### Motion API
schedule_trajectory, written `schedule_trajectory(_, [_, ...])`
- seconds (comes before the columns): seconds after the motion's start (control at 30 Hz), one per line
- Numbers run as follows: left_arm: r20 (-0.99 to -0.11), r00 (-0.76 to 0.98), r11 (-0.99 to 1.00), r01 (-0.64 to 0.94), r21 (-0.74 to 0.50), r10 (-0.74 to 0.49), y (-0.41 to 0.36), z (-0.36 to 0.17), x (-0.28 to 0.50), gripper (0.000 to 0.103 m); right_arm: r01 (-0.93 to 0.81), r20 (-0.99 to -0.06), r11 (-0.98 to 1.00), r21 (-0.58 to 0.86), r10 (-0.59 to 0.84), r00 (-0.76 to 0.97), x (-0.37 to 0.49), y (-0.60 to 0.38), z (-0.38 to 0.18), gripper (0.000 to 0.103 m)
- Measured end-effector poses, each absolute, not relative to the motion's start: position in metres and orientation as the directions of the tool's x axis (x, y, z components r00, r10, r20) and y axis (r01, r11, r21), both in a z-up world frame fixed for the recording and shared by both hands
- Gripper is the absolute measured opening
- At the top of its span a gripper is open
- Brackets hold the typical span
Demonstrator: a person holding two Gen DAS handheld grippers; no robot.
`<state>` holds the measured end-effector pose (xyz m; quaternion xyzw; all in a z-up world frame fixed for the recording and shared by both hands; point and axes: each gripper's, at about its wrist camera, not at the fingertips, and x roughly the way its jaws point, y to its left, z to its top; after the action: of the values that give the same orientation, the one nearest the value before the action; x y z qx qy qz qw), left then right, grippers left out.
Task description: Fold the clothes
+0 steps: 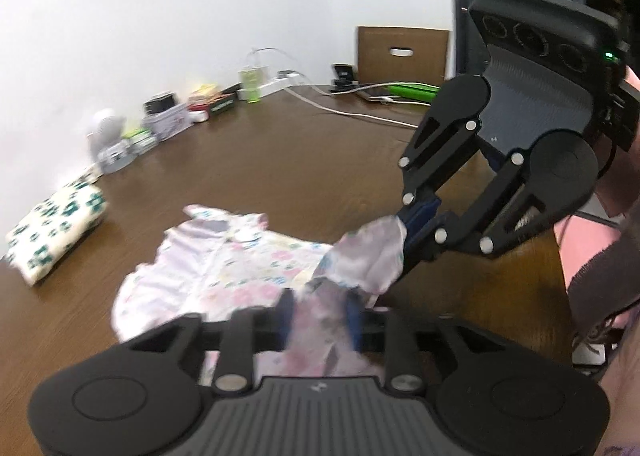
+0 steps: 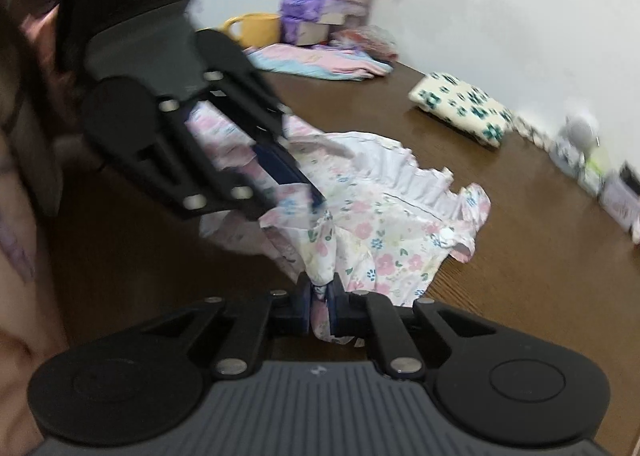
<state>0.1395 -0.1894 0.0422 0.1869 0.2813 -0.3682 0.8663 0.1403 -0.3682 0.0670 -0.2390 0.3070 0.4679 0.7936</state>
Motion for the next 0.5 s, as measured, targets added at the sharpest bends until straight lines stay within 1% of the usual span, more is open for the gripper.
schedule_trajectory(0.07, [-0.611,0.582,0.668,0.736,0.114,-0.537,-0.179,0.049,0.133,0.036,-0.872,-0.715,0.487,-0.043,0.595,0.367,0.15,-0.371,0.068,0.008])
schedule_trajectory(0.17, [-0.588,0.586,0.667,0.738,0.103,-0.558,-0.169,0.058,0.119,0.033,-0.853,-0.725,0.522,0.006,0.59,0.356,0.164,-0.373,0.066,0.008])
schedule_trajectory(0.23, [-0.567,0.58,0.657,0.749,0.088,-0.585,-0.166,0.062,0.109,0.02,-0.842,-0.732,0.538,0.031,0.586,0.348,0.173,-0.373,0.065,0.008])
schedule_trajectory(0.27, [-0.557,0.569,0.644,0.761,0.078,-0.605,-0.165,0.064,0.106,0.012,-0.837,-0.735,0.546,0.043,0.584,0.344,0.177,-0.373,0.064,0.008])
schedule_trajectory(0.37, [-0.554,0.526,0.593,0.802,0.071,-0.646,-0.171,0.063,0.092,0.01,-0.818,-0.745,0.569,0.085,0.581,0.327,0.19,-0.373,0.06,0.008])
schedule_trajectory(0.43, [-0.582,0.527,0.588,0.803,0.1,-0.619,-0.179,0.057,0.087,0.01,-0.809,-0.746,0.579,0.1,0.582,0.324,0.192,-0.373,0.058,0.008])
schedule_trajectory(0.5, [-0.618,0.545,0.626,0.773,0.107,-0.567,-0.182,0.049,0.092,0.011,-0.799,-0.747,0.59,0.116,0.582,0.321,0.195,-0.374,0.056,0.008])
